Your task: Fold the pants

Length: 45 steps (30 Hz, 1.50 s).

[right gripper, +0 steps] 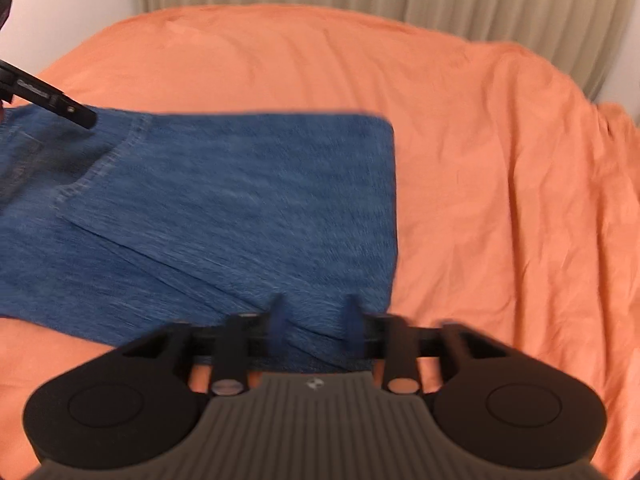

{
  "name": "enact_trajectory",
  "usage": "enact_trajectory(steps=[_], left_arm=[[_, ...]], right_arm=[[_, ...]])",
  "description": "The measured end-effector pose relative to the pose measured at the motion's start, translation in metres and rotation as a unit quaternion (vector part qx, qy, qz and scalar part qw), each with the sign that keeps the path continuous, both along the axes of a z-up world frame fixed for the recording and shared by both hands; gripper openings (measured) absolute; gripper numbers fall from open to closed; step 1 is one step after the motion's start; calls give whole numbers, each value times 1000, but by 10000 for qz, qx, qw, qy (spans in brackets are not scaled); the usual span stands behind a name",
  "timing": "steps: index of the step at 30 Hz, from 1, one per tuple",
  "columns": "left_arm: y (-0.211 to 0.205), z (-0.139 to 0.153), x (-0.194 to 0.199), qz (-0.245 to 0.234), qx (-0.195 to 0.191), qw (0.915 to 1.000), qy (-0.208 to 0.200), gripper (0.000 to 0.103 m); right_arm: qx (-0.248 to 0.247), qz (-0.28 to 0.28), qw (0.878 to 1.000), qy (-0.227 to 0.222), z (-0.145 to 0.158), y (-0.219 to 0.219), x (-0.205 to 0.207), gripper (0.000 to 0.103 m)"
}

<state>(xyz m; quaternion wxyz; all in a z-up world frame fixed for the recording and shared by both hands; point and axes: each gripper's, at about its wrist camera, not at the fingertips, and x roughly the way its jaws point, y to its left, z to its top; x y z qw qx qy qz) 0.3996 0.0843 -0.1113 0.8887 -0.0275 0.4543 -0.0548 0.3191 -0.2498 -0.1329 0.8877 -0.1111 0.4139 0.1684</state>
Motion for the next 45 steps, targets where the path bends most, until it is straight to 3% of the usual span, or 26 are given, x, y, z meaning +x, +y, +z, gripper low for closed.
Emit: enact_trajectory(steps=[9,13,16,21,26,28,31,34,40,45], left_arm=[[113,57,-100,1192,-448,9919,35,63],[165,58,-147,1936,-838,9772,-249,70],[198,44,-172,2367,-989,9662,-239,70],[238,3,-201,3054,-1617,9379,-303,74],[268,-48,-222,3617,-2598,8939,-515,77],[274,-68,-222,3704,-2963,8782,-618,77],[278,-88,-214,3652,-3347,8643,-870,80],[281,-96,-198,3625,-3350,8643,-969,80],[283,-104,-172,3560,-3149,8732,-1076,78],[284,-107,-156,3595,-2946,8789,-1070,68]], right_arm=[[-3,1131,9923,-499,57,50,-23,41],[-104,1559,9856,-653,71,82,-27,49],[-223,1757,9821,-635,73,104,-24,50],[-511,2224,9718,-598,66,143,-15,50],[-779,2594,9613,-514,51,173,2,50],[-884,2699,9579,-429,45,183,10,50],[-1040,2836,9527,-348,33,196,24,50],[-1112,3082,9442,-330,23,204,35,49],[-1298,3725,9185,-282,6,224,60,44],[-1251,3669,9218,2,-14,239,83,45]])
